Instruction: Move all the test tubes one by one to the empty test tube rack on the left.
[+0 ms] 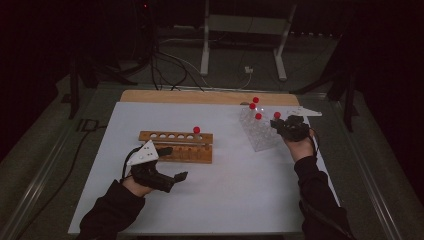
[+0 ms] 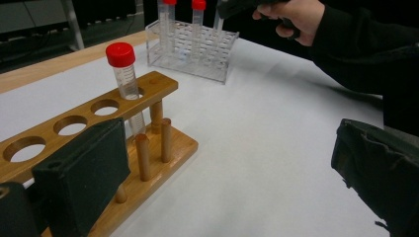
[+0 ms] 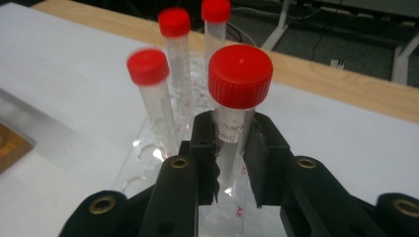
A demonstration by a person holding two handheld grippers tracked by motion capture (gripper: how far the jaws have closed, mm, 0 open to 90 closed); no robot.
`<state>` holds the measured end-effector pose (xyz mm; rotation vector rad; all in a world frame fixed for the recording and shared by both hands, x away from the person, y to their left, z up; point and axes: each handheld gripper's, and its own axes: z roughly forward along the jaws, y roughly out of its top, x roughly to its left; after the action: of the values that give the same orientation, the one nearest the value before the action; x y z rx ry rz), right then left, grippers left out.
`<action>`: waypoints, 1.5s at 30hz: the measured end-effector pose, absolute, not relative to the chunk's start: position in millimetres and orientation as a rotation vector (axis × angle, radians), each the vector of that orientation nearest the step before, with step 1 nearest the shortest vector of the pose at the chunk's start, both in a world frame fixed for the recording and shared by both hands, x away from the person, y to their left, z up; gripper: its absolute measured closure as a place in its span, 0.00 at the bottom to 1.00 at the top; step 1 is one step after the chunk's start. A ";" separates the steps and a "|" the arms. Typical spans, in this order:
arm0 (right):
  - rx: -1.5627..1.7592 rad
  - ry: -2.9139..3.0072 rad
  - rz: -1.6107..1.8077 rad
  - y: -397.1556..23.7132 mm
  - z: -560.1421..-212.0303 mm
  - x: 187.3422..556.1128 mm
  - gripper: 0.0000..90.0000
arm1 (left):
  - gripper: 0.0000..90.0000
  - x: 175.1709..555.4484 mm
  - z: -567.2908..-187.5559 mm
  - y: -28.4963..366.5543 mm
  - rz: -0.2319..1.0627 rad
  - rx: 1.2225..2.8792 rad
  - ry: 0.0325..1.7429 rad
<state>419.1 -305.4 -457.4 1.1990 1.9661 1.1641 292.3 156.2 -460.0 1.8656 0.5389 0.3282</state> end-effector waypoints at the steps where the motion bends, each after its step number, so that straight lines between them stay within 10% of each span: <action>1: 1.192 1.963 1.168 -305.7 -454.6 417.9 0.84 | 0.02 292.2 -459.6 156.2 0.326 1.866 0.540; 19: 1.084 1.993 1.228 -293.2 -412.5 388.0 0.84 | 0.02 291.2 -452.2 150.0 0.308 1.889 0.516; 45: 0.801 2.281 1.280 -209.7 -442.1 331.4 0.84 | 0.02 288.9 -442.4 131.1 0.272 1.911 0.448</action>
<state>331.4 -209.7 -442.1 0.8011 2.2808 1.2796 288.9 131.1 -442.4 1.9105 0.4478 0.2715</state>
